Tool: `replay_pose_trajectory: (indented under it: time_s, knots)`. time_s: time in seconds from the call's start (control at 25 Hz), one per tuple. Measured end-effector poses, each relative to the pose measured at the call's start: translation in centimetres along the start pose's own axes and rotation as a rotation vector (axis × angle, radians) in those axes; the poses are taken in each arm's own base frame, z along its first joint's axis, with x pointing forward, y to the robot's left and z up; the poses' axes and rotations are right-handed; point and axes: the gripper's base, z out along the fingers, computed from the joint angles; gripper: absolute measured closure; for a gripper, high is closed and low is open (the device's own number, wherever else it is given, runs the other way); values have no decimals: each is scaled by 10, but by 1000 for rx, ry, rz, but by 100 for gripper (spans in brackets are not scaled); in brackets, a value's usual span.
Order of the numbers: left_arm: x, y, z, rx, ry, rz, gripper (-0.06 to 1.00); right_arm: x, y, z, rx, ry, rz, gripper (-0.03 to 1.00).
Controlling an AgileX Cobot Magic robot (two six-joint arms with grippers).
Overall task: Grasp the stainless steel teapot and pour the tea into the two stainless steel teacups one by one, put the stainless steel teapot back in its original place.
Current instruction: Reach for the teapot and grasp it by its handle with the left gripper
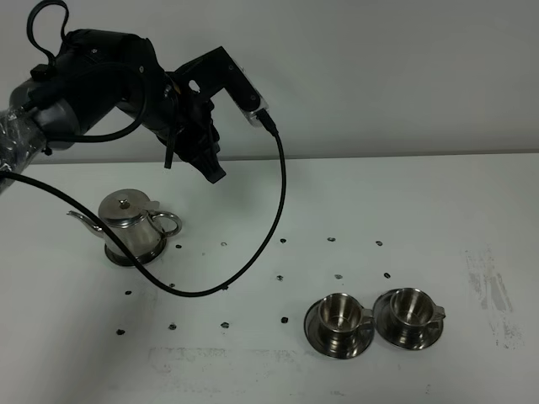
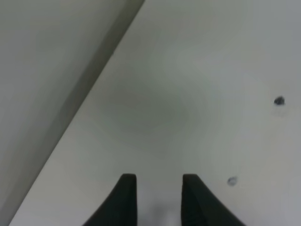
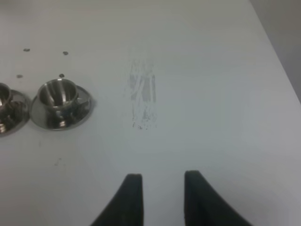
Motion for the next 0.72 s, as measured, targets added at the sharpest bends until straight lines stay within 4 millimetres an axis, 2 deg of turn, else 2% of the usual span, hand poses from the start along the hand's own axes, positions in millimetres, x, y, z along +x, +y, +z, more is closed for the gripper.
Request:
replay_pose_trajectory:
  time_s: [0.24, 0.56, 0.72]
  knots:
    - [14, 0, 11, 8, 51, 4, 65, 0, 0, 0, 0, 0, 0, 73]
    - [51, 5, 32, -12, 84, -162, 65, 0, 0, 0, 0, 0, 0, 73]
    - [55, 1, 37, -3, 65, -205, 62, 0, 0, 0, 0, 0, 0, 73]
